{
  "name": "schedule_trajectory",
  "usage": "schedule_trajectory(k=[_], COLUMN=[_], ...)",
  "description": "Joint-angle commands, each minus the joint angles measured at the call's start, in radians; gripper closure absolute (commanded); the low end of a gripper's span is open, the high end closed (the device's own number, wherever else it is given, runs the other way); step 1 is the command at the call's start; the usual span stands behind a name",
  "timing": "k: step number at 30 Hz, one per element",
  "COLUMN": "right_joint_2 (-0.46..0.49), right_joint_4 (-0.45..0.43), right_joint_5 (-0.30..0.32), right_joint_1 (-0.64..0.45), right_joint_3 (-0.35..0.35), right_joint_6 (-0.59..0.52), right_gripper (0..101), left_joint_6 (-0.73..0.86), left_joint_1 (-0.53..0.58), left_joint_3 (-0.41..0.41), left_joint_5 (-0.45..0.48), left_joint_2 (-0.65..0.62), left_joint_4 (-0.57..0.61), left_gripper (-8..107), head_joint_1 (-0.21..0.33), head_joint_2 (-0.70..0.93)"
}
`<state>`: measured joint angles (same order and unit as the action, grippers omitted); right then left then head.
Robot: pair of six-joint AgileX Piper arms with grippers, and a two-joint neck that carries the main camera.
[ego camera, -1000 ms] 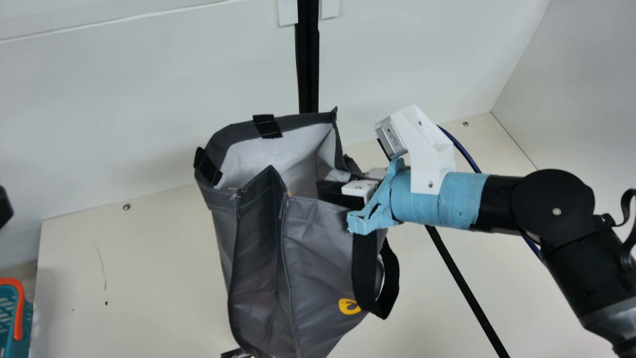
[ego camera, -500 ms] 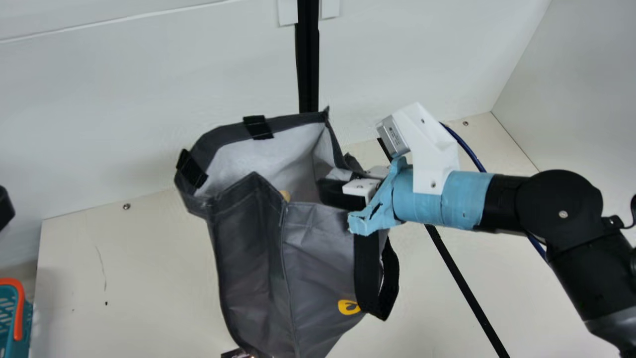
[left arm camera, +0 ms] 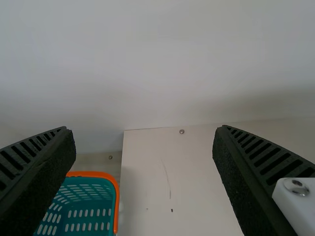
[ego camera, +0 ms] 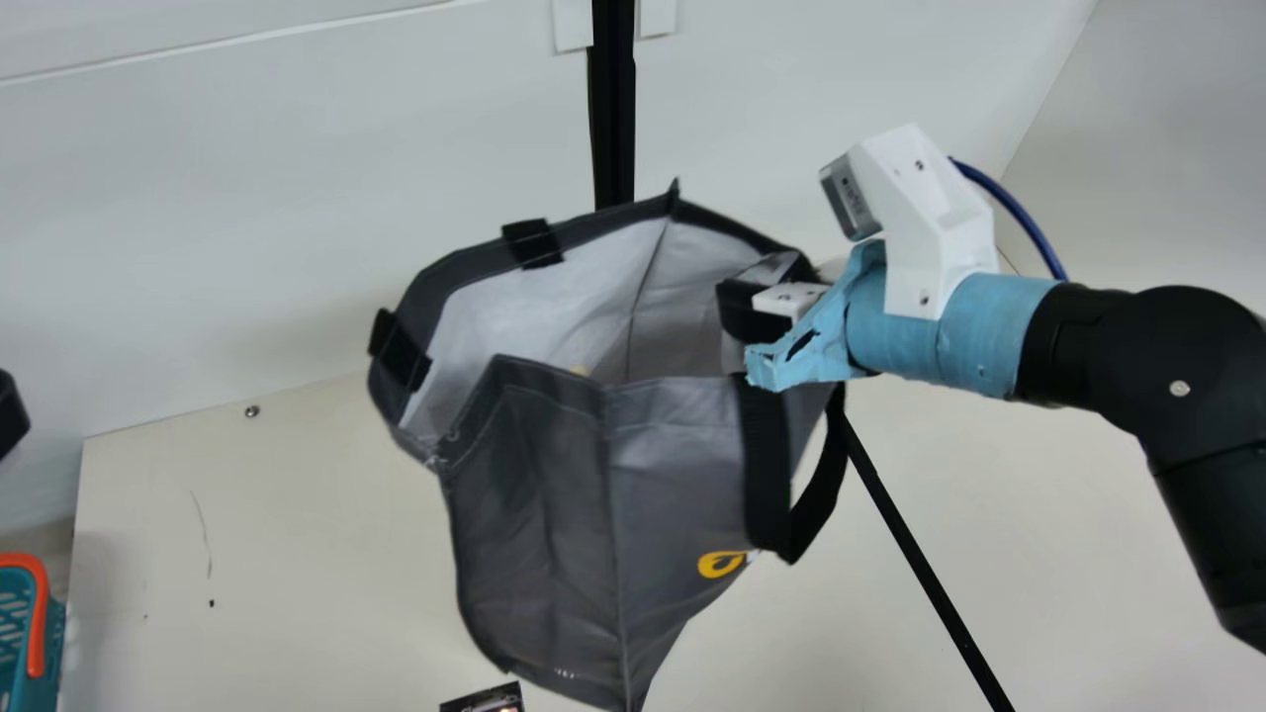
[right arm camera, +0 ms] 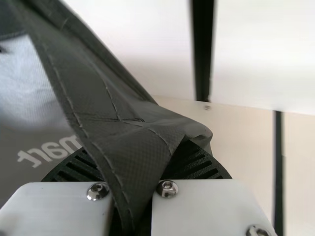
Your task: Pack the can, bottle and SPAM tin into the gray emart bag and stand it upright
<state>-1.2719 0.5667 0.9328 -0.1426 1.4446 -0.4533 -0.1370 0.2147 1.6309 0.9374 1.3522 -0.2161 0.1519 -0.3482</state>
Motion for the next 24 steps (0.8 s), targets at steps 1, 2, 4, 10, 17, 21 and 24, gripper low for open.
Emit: schedule_trajectory(k=[1,2,4,10,17,21,24], right_joint_2=[-0.001,-0.002,-0.004,-0.016,-0.033,-0.043,-0.052], right_joint_4=[-0.056,-0.074,-0.109,-0.202,-0.266,-0.278,-0.279], right_joint_5=[0.005,0.008,0.015,0.041,0.067,0.078,0.086], right_joint_1=[-0.006,-0.010,-0.020,-0.063,-0.139,-0.199,-0.251], right_joint_3=[0.010,0.016,0.026,0.057,0.095,0.115,0.132], right_joint_6=[0.034,0.047,0.074,0.153,0.212,0.221,0.218], right_gripper=[101,101,101,101,101,101,101], left_joint_6=[0.000,0.000,0.000,0.000,0.000,0.000,0.000], left_joint_1=[0.000,0.000,0.000,0.000,0.000,0.000,0.000], left_joint_3=[0.000,0.000,0.000,0.000,0.000,0.000,0.000], left_joint_5=[0.000,0.000,0.000,0.000,0.000,0.000,0.000], left_joint_2=[0.000,0.000,0.000,0.000,0.000,0.000,0.000], left_joint_4=[0.000,0.000,0.000,0.000,0.000,0.000,0.000], left_gripper=[9,9,9,9,9,9,9], head_joint_1=[0.023,0.023,0.023,0.023,0.023,0.023,0.023], head_joint_2=[-0.001,-0.001,-0.001,-0.001,-0.001,-0.001,-0.001])
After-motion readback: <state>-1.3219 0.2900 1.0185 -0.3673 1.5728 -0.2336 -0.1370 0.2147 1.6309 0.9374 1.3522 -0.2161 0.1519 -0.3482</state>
